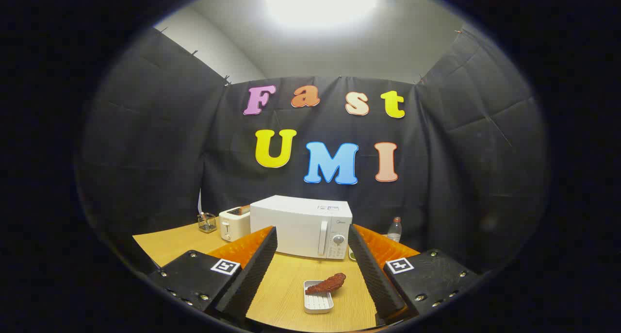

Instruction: Open the microwave, put the food inside, and close the microwave door.

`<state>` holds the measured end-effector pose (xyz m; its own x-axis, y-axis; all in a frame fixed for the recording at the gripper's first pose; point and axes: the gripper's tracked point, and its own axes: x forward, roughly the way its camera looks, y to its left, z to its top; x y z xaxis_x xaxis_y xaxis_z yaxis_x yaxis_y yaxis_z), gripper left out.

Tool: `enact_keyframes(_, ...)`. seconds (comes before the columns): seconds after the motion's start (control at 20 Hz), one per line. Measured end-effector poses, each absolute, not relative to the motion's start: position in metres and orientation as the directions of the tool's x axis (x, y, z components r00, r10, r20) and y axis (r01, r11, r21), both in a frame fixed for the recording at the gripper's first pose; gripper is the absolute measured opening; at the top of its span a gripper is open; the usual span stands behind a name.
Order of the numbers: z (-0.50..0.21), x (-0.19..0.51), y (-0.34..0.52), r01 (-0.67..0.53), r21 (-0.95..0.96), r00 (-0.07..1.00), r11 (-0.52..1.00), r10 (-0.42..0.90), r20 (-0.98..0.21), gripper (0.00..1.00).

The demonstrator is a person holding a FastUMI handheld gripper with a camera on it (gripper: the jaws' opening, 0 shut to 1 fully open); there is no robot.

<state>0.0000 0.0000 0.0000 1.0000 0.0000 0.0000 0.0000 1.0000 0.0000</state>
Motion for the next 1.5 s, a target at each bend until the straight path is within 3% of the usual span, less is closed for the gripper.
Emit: enact_keyframes(1.5,-0.0057,0.0082,0.008,-0.017,-0.002,1.0,1.0,0.017,0.004,0.94)
